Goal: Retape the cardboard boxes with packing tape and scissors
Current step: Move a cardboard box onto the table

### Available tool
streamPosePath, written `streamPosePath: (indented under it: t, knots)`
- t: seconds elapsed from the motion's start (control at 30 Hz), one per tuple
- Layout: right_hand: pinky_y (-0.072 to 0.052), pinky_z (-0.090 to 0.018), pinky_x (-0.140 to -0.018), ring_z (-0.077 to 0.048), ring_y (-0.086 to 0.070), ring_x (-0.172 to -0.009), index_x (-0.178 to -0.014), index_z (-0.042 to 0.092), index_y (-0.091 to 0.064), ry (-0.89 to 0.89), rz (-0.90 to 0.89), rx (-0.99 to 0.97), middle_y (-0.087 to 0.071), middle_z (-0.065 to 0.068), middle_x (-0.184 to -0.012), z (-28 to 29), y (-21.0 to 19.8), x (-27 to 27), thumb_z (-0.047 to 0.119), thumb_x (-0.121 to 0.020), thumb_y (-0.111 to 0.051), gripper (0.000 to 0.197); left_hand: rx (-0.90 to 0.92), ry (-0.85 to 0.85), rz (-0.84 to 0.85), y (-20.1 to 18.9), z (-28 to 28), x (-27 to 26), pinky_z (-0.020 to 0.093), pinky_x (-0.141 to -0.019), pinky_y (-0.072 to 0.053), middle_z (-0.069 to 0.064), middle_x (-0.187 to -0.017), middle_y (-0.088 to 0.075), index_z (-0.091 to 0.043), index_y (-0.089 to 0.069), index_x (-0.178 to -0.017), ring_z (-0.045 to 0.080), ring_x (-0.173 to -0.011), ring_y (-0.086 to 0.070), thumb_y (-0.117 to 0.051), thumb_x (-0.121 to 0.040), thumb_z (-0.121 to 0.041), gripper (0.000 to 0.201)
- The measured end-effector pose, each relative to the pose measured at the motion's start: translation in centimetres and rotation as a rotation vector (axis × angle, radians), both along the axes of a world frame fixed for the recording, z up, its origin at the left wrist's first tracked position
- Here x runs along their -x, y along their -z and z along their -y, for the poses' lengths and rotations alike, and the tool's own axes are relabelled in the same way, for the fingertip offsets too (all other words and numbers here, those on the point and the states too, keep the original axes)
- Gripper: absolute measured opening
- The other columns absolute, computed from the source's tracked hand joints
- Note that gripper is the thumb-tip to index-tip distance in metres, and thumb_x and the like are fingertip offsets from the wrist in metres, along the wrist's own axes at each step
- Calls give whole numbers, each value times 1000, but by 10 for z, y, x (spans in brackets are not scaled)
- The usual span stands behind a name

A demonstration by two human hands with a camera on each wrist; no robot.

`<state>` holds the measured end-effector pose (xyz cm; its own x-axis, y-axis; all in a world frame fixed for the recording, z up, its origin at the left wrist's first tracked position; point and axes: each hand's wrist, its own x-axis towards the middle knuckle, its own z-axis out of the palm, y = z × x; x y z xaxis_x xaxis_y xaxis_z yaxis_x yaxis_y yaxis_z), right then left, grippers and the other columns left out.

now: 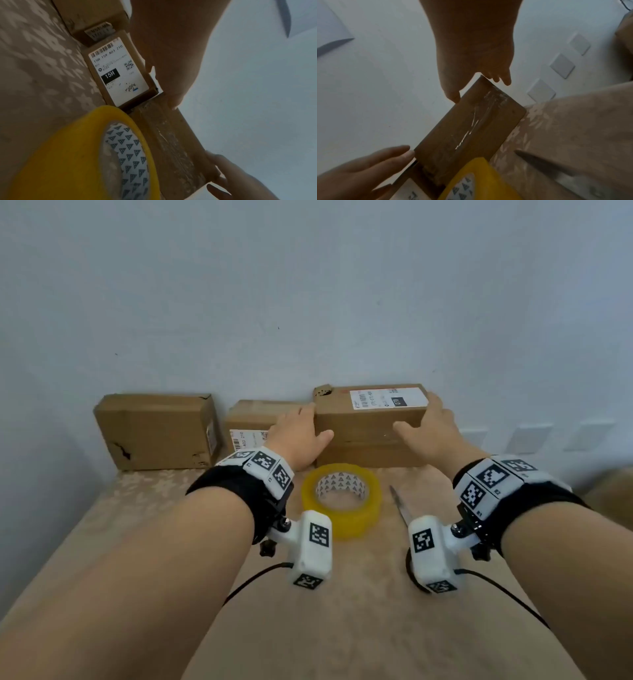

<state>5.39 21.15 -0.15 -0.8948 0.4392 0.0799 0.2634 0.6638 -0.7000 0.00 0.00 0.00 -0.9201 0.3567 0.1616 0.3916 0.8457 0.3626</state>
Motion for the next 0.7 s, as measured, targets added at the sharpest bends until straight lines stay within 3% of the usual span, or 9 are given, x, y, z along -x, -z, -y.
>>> streamPosePath:
  t: [0.13, 0.23, 0.3, 0.37, 0.43, 0.47, 0.5, 0.6, 0.7]
  knots:
    - [-33, -47, -112, -33, -36, -136, -153, 11, 2, 45, -111, 255, -30, -16, -152, -8, 14, 20, 42, -94, -53, 86, 107, -79, 37, 2, -11, 14, 47, -105, -31, 11, -143, -38, -9, -35, -139, 32, -132, -32, -40, -96, -51, 61]
    - [-39, -44, -108, -30, -45, -129, -145, 3, -23, 121, -212, 290, -43, -15, -142, -11, 25, 23, 33, -95, -54, 66, 13, -95, 109, 5, -15, 19, 50, -107, -31, 13, -140, -39, -10, -37, -138, 32, -133, -29, -46, -93, -50, 61]
    - [-42, -42, -103, -28, -50, -121, -135, 3, -40, 157, -268, 251, -51, -13, -133, -13, 26, 20, 29, -94, -55, 51, -149, -105, 154, 8, -12, 25, 51, -105, -34, 11, -133, -48, -14, -45, -131, 32, -130, -34, -51, -87, -53, 59]
    - [-43, -41, -101, -25, -52, -116, -131, 7, -46, 163, -341, 277, -53, -11, -128, -15, 21, 16, 27, -94, -56, 44, -455, -65, 225, 4, -9, 20, 47, -103, -40, 4, -130, -51, -17, -42, -133, 28, -127, -41, -56, -79, -55, 68]
    - [-46, -38, -97, -21, -53, -111, -130, 13, -46, 140, -443, 330, -52, -7, -127, -16, 8, 8, 26, -93, -56, 40, -737, -4, 261, -4, -8, 12, 22, -92, -49, -7, -127, -44, -15, -32, -143, 15, -122, -46, -61, -88, -38, 67]
    - [-48, -34, -92, -17, -54, -107, -131, 17, -45, 114, -482, 355, -52, -5, -126, -16, 0, 3, 25, -93, -56, 40, -803, 26, 253, -10, -6, 7, 7, -80, -47, -10, -125, -40, -15, -27, -146, 7, -116, -45, -59, -93, -26, 63]
    - [-48, -28, -87, -11, -55, -103, -134, 21, -42, 75, -509, 375, -52, 0, -122, -15, -9, -3, 24, -94, -56, 43, -851, 51, 237, -16, -3, 1, 2, -71, -45, -10, -123, -39, -15, -25, -148, 1, -109, -46, -57, -95, -17, 62]
    - [-47, -19, -83, 4, -53, -98, -145, 30, -31, -90, -505, 379, -53, 12, -116, -5, -32, -23, 20, -96, -56, 56, -1001, 94, 185, -30, 9, -17, 5, -67, -48, -13, -129, -41, -21, -24, -148, -10, -92, -51, -55, -96, -13, 61]
    - [-49, -23, -88, 0, -56, -105, -146, 30, -33, -175, -498, 332, -54, 16, -115, 15, -43, -45, 19, -94, -59, 59, -1085, 25, 134, -42, 35, -41, 13, -73, -51, -8, -139, -43, -20, -25, -148, 0, -99, -57, -57, -95, -24, 63]
